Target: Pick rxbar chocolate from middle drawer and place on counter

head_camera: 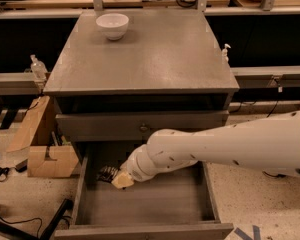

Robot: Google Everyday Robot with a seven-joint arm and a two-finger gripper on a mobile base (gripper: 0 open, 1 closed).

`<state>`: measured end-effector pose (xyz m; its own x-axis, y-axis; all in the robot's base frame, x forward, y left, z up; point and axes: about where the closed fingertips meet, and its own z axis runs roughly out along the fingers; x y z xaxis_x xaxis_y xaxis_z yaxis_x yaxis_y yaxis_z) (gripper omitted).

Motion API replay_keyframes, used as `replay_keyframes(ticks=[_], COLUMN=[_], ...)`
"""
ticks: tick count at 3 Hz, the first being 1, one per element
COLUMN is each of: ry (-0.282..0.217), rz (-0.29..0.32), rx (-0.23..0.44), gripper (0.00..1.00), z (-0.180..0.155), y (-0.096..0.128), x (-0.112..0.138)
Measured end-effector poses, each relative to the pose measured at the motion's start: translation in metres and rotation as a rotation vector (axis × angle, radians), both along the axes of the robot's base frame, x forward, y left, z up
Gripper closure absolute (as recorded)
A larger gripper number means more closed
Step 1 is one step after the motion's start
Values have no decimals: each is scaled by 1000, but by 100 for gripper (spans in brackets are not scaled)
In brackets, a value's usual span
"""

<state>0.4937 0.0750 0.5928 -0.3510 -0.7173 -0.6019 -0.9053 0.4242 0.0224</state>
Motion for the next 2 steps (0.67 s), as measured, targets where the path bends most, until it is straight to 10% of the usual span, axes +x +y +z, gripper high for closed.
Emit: replay_keyframes(ticks=[2], ry=[-37], rz=[-45], rx=[32], gripper=[100], z=[49], y=[14], x=[10])
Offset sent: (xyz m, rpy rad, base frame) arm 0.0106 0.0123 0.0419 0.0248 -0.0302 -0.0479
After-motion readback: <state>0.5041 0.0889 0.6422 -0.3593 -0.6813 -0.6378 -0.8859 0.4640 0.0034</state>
